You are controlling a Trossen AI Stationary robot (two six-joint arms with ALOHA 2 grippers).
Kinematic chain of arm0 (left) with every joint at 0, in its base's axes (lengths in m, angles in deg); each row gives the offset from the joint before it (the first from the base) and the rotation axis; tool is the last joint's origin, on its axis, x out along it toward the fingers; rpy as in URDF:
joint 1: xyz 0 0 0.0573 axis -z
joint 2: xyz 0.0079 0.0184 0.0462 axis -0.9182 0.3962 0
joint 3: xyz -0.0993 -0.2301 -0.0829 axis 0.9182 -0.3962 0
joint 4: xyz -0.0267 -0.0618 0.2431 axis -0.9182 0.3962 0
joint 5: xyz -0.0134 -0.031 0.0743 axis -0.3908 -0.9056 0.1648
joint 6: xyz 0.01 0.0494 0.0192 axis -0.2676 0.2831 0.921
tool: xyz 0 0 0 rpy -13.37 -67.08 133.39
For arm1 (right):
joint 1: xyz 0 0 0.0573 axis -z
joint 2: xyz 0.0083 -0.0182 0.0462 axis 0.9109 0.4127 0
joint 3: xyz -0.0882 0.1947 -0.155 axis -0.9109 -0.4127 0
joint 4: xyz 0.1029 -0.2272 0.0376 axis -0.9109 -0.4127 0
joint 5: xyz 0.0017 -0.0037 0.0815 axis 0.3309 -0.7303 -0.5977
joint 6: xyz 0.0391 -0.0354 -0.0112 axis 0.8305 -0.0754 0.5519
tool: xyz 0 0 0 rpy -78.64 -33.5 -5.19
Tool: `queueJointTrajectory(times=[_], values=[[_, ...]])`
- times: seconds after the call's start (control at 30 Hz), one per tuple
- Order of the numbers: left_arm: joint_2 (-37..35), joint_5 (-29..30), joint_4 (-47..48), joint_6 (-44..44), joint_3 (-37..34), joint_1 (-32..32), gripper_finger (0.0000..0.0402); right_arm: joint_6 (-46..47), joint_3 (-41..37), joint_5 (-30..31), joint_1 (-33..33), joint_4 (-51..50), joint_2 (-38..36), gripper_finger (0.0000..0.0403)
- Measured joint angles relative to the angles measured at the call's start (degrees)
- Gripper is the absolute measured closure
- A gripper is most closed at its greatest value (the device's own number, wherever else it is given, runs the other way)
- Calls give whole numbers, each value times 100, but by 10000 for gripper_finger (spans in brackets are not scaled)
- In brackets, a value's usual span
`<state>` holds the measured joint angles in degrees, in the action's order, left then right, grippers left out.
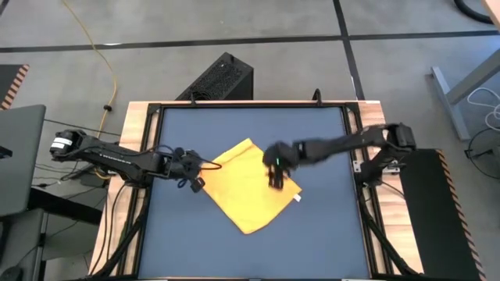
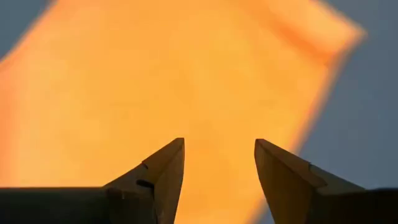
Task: Roll towel
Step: Fold the orange microfiber towel
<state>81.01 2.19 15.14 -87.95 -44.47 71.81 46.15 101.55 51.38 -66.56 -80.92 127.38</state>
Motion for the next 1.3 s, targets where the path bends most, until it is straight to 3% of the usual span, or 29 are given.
queueJointTrajectory(times=[0.2, 0.43, 0.6, 0.8, 1.07, 1.17, 1.3], values=[[-2, -258, 597, -14, 0, 0, 368, 939, -557, 1167, -1402, 745, 62, 191], [-2, -608, 589, 318, 2, 2, 318, 1762, -1181, 1769, -2282, 2660, 297, 207], [-4, -222, 995, 166, 271, 0, 304, 2290, -1405, 2096, -2373, 2833, 804, 221], [-4, 352, 2464, -265, 913, 0, 312, 2580, -1391, 2143, -2377, 2939, 1299, 237], [-4, 476, 3036, -395, 1316, 0, 327, 2578, -1386, 2153, -2376, 2914, 1449, 247], [-4, 573, 1990, -166, 1285, 47, 335, 2531, -1388, 2138, -2373, 2903, 1452, 248], [315, -116, -1343, 1346, 824, 226, 356, 2533, -1390, 2164, -2360, 2901, 1458, 248]])
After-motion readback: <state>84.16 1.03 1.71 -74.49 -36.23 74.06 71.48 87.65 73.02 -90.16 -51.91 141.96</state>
